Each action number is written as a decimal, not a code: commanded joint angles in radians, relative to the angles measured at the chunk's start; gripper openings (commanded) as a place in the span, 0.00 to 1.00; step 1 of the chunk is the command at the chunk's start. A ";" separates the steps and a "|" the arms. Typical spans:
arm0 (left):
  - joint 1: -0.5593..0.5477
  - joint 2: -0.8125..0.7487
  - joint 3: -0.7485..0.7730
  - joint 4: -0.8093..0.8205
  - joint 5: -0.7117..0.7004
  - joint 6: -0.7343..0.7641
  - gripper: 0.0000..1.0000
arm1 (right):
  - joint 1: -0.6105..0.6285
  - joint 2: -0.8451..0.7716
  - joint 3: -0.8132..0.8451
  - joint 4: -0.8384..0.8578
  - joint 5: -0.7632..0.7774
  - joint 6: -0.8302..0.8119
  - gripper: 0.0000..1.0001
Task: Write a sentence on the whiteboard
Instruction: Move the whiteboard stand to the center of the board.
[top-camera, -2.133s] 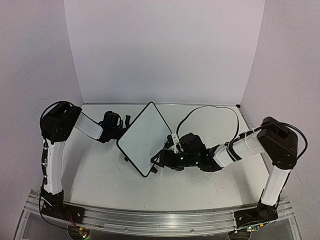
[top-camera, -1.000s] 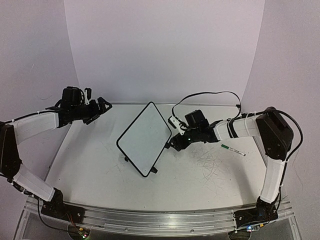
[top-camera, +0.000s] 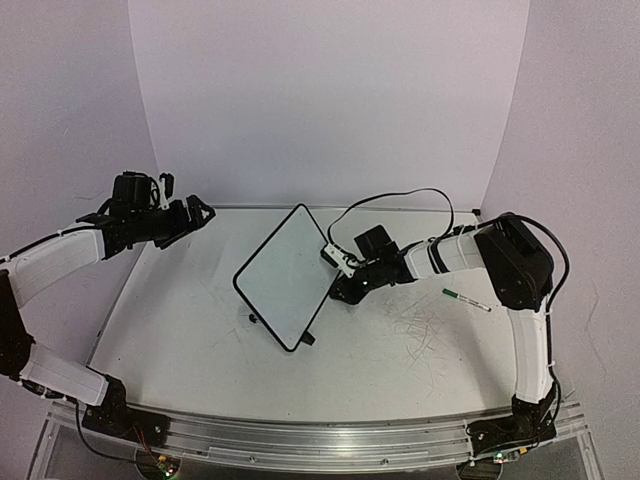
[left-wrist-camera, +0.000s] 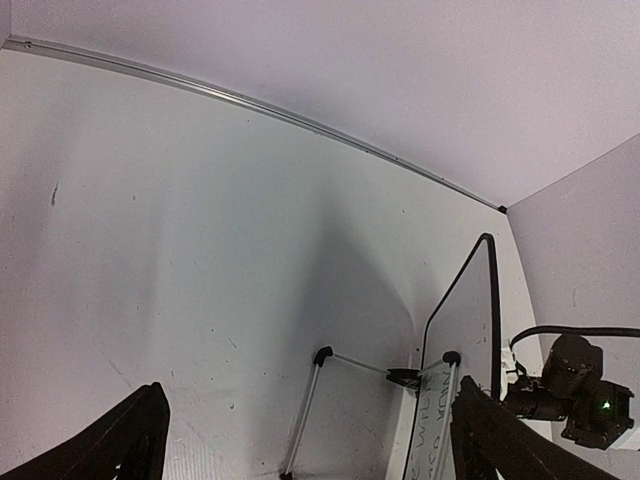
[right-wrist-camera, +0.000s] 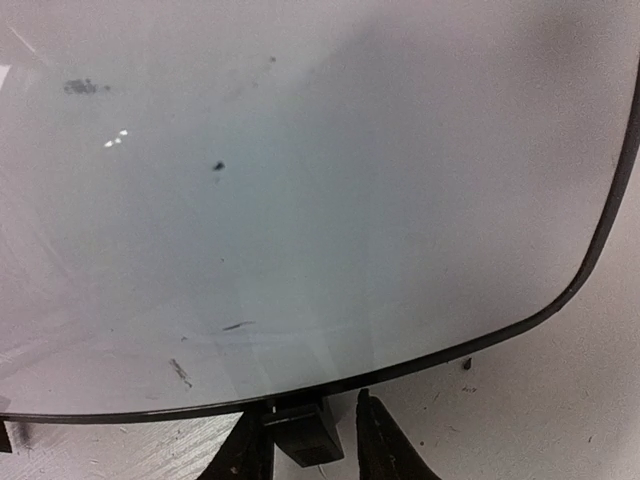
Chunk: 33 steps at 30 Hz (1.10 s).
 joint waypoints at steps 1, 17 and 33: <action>-0.002 -0.005 0.016 0.009 0.009 -0.002 0.99 | 0.010 -0.016 -0.002 0.041 -0.012 0.006 0.25; -0.002 -0.014 -0.015 0.017 0.016 -0.018 0.99 | 0.027 -0.195 -0.294 0.268 0.160 0.184 0.00; -0.007 -0.017 -0.096 0.105 0.065 -0.076 0.99 | 0.231 -0.391 -0.537 0.185 0.618 0.687 0.01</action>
